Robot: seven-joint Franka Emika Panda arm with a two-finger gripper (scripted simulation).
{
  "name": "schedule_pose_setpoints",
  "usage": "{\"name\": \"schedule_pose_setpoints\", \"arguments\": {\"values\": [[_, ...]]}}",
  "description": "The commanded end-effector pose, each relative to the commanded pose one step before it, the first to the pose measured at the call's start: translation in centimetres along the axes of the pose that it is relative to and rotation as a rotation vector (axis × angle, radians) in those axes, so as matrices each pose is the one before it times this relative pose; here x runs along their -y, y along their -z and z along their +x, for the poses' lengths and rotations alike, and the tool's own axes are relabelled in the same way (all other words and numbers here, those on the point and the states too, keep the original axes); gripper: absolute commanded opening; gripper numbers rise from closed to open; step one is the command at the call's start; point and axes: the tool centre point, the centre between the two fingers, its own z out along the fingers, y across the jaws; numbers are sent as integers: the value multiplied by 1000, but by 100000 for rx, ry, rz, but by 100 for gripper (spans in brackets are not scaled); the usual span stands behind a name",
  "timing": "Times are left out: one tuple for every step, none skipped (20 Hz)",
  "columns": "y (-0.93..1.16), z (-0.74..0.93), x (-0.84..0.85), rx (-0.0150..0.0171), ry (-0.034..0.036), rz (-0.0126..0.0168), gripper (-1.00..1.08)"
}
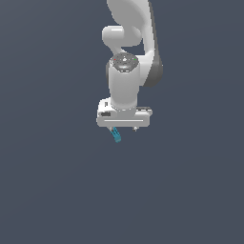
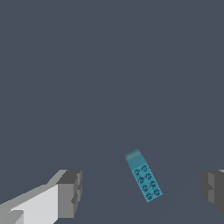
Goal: Pick up the object and move it to a goal position.
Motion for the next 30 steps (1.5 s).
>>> {"name": "schedule_pose_setpoints", "arguments": {"values": [[0,0,-1,0,0,0,100],[-2,-17,-5,55,-11,40,100],[6,-54,-14,145,-34,106,100],[-1,-85,-27,261,-68,193,100],[12,-119,-31,349,-107,259,100],[20,-146,-37,448,-172,336,100],[37,-138,-27,439,-223,332,100],[45,-100,-14,346,-241,265,100],[51,-63,-1,247,-244,193,100],[48,-28,8,143,-217,115,100],[39,-2,24,41,-127,36,100],[9,13,-9,-17,-66,-9,100],[-26,10,-10,-40,83,-33,100],[-45,-8,-10,-54,217,-49,100],[-77,-25,-35,-30,305,-36,100],[-104,-43,-45,-16,419,-31,100],[-132,-60,-61,-6,525,-28,100],[-160,-76,-77,0,632,-28,100],[-188,-92,-87,1,749,-32,100],[-216,-106,-97,-6,872,-42,100],[-246,-120,-110,-15,994,-54,100],[-275,-136,-121,-22,1118,-63,100],[-303,-155,-129,-22,1241,-67,100],[-330,-176,-138,-19,1358,-68,100],[-357,-198,-145,-18,1479,-70,100],[-383,-220,-149,-20,1606,-74,100],[-409,-243,-155,-21,1727,-76,100],[-434,-268,-157,-21,1850,-77,100],[-458,-295,-156,-21,1976,-76,100],[-481,-322,-154,-22,2100,-76,100]]}}
